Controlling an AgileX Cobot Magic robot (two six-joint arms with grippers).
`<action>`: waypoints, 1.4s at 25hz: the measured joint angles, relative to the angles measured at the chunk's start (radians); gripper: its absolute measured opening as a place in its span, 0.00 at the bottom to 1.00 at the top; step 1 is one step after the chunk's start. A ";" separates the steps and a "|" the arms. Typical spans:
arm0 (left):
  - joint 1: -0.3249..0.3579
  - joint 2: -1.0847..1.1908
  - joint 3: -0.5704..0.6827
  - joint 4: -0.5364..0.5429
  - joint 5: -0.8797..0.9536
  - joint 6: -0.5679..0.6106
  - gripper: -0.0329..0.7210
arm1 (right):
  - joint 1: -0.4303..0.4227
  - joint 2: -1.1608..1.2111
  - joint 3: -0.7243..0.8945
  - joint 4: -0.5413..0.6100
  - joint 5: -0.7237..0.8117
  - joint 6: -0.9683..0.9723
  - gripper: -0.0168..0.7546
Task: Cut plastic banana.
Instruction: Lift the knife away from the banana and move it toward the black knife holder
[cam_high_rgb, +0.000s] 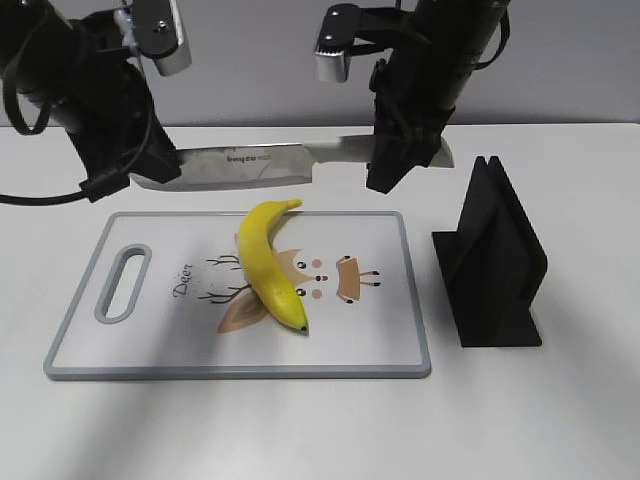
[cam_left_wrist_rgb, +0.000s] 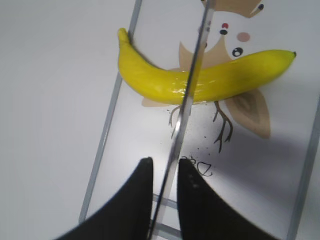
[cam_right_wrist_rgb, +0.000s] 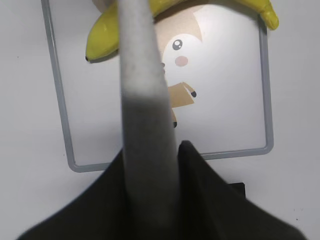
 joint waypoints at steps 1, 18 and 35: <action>0.001 0.000 0.000 -0.005 -0.008 -0.001 0.38 | 0.000 0.000 0.000 0.000 0.000 0.001 0.28; 0.048 -0.122 0.001 0.007 -0.177 -0.435 0.80 | -0.010 -0.076 0.002 -0.020 -0.007 0.256 0.25; 0.137 -0.284 0.001 0.339 0.067 -0.931 0.80 | -0.011 -0.477 0.383 -0.123 -0.253 0.829 0.25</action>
